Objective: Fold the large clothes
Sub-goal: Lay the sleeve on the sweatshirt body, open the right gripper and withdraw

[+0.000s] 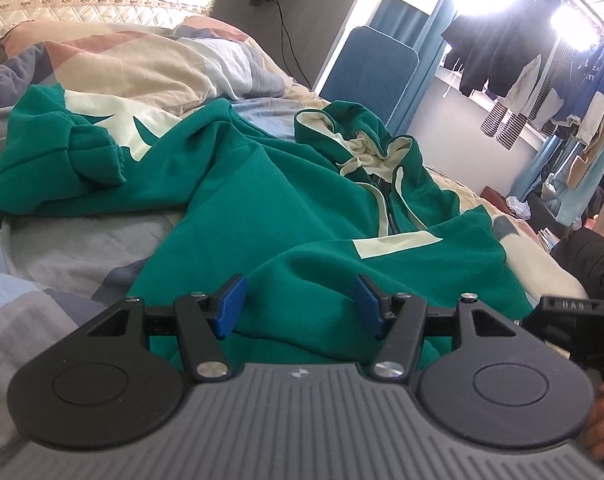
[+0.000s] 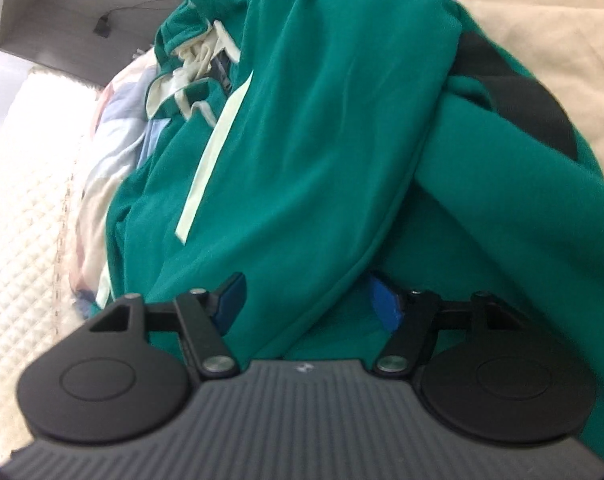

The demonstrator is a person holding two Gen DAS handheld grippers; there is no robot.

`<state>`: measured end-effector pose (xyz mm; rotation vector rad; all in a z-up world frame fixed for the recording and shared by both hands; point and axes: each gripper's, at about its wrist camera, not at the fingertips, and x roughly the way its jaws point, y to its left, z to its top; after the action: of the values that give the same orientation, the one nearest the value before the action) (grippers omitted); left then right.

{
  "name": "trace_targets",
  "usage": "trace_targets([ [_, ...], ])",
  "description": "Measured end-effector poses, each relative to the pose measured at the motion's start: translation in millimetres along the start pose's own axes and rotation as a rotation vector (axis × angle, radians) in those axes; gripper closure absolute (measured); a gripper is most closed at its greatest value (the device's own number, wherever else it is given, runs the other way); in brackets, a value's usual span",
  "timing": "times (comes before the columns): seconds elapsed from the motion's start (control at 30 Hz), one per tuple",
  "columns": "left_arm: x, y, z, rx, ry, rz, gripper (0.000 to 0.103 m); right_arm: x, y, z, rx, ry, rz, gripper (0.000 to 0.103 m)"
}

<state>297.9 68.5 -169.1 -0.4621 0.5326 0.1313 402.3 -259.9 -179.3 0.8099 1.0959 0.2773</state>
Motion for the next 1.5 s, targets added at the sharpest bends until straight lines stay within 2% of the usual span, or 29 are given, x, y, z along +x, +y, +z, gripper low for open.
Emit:
trace_targets([
  [0.13, -0.3, 0.2, -0.1, -0.004, -0.001, -0.009, 0.038, -1.0, -19.6, 22.4, 0.050, -0.173, 0.051, 0.035],
  [0.17, -1.0, 0.2, -0.2, -0.005, -0.001, -0.015, 0.038, 2.4, -23.8, 28.6, 0.067, -0.188, 0.089, 0.036],
  [0.23, -3.2, -1.0, -0.7, 0.006, -0.008, -0.026, 0.038, 6.3, -23.0, 36.6, 0.033, -0.207, 0.161, 0.043],
  [0.27, -4.6, -1.6, -1.2, 0.014, -0.013, -0.030, 0.038, 4.4, -19.3, 39.1, -0.004, -0.233, 0.162, 0.054],
  [0.3, -5.5, -1.7, -1.5, 0.020, -0.017, -0.036, 0.038, 1.7, -15.3, 41.0, -0.032, -0.252, 0.142, 0.072],
  [0.37, -8.3, -3.5, -1.8, 0.030, -0.026, -0.050, 0.038, -5.3, -12.4, 48.8, -0.061, -0.276, 0.113, 0.090],
  [0.47, -11.1, -6.6, -1.8, 0.049, -0.040, -0.072, 0.038, -24.1, -19.3, 63.0, -0.072, -0.405, 0.092, 0.094],
  [0.53, -10.4, -9.0, -2.3, 0.062, -0.039, -0.081, 0.038, -33.2, -32.1, 76.4, -0.071, -0.483, 0.053, 0.094],
  [0.6, -7.9, -10.0, -2.9, 0.072, -0.029, -0.086, 0.038, -33.2, -48.7, 88.0, -0.031, -0.507, 0.010, 0.095],
  [0.7, -3.0, -10.9, -4.5, 0.077, -0.014, -0.091, 0.038, -30.2, -72.4, 97.8, 0.049, -0.495, 0.004, 0.095],
  [0.8, -1.0, -11.6, -4.7, 0.079, -0.010, -0.101, 0.038, -31.9, -67.2, 95.0, 0.038, -0.485, -0.004, 0.093],
  [0.93, -4.3, -16.4, -6.2, 0.102, -0.015, -0.118, 0.038, -31.3, -37.5, 83.3, -0.102, -0.435, -0.100, 0.087],
  [1.0, -8.8, -21.0, -6.6, 0.111, -0.022, -0.128, 0.038, -39.5, -25.8, 70.8, -0.172, -0.404, -0.154, 0.067],
  [1.1, -18.3, -30.2, -8.9, 0.151, -0.045, -0.142, 0.038, -55.2, -7.0, 47.3, -0.243, -0.368, -0.214, 0.051],
  [1.23, -30.4, -39.4, -11.8, 0.178, -0.048, -0.167, 0.038, -78.6, 12.2, 2.7, -0.347, -0.369, -0.207, 0.050],
  [1.3, -34.3, -42.2, -15.1, 0.193, -0.048, -0.181, 0.038, -81.5, 23.1, -14.4, -0.374, -0.362, -0.174, 0.050],
  [1.37, -32.9, -46.2, -19.1, 0.221, -0.027, -0.165, 0.039, -77.0, 36.5, -26.4, -0.425, -0.344, -0.139, 0.050],
  [1.5, -21.5, -48.4, -25.3, 0.239, 0.028, -0.132, 0.040, -61.6, 62.3, -47.8, -0.593, -0.337, -0.129, 0.050],
])
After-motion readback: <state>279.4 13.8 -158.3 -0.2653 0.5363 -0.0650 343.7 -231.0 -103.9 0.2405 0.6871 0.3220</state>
